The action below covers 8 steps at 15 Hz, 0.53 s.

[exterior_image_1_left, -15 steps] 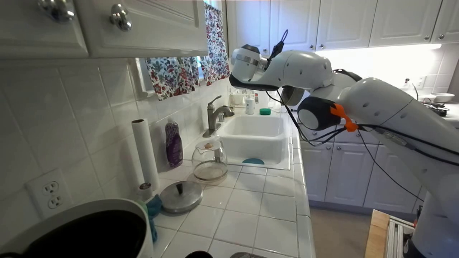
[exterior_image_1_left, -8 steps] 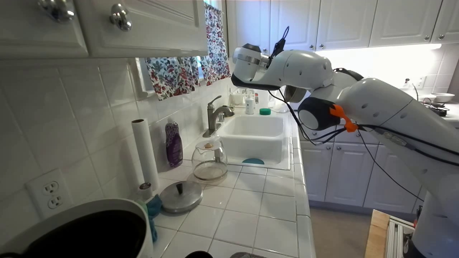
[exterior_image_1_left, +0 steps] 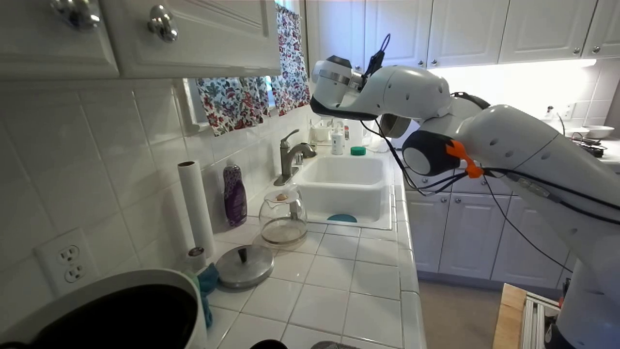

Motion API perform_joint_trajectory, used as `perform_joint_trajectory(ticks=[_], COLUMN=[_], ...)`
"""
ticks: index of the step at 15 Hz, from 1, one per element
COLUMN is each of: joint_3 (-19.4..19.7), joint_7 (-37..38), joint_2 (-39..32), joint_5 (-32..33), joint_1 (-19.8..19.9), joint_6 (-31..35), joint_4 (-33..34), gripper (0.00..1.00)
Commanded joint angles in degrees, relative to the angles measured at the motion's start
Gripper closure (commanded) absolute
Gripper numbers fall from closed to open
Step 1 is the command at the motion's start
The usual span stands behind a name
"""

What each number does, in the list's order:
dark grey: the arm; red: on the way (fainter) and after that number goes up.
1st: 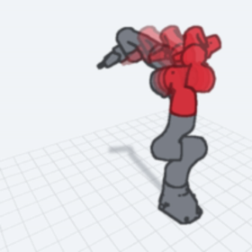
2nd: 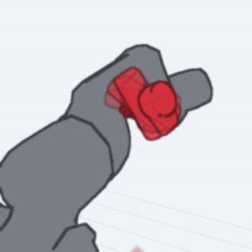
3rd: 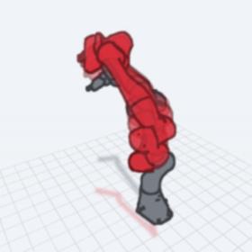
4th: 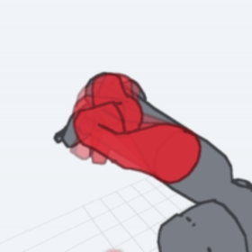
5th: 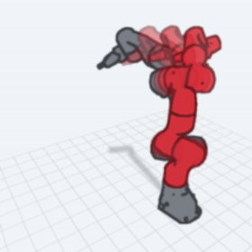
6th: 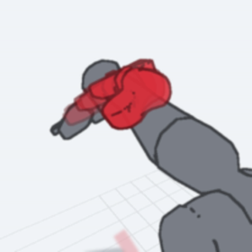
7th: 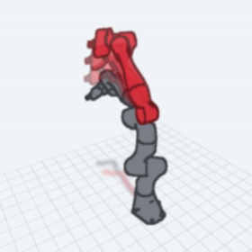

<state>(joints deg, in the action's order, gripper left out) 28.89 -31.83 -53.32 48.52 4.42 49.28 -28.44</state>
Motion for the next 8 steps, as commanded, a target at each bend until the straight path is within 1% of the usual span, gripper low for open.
perform_joint_trajectory(ticks=[1, 3, 4, 5, 8], joint_3=[-6.9, -10.1, -11.6, -13.0, -15.7], joint_7=[3.5, 6.0, 7.8, 10.4, 12.8], joint_2=[0.8, 1.0, 2.1, 4.7, 6.0], joint_5=[-0.2, -2.5, -3.8, -5.4, -10.6], joint_1=[2.1, 3.2, 3.6, 3.4, 4.7], joint_6=[1.9, 3.8, 5.3, 7.3, 11.1], joint_4=[2.8, 4.4, 3.8, -0.1, 0.5], gripper=[0.94, 0.94, 0.94, 0.94, 0.94])
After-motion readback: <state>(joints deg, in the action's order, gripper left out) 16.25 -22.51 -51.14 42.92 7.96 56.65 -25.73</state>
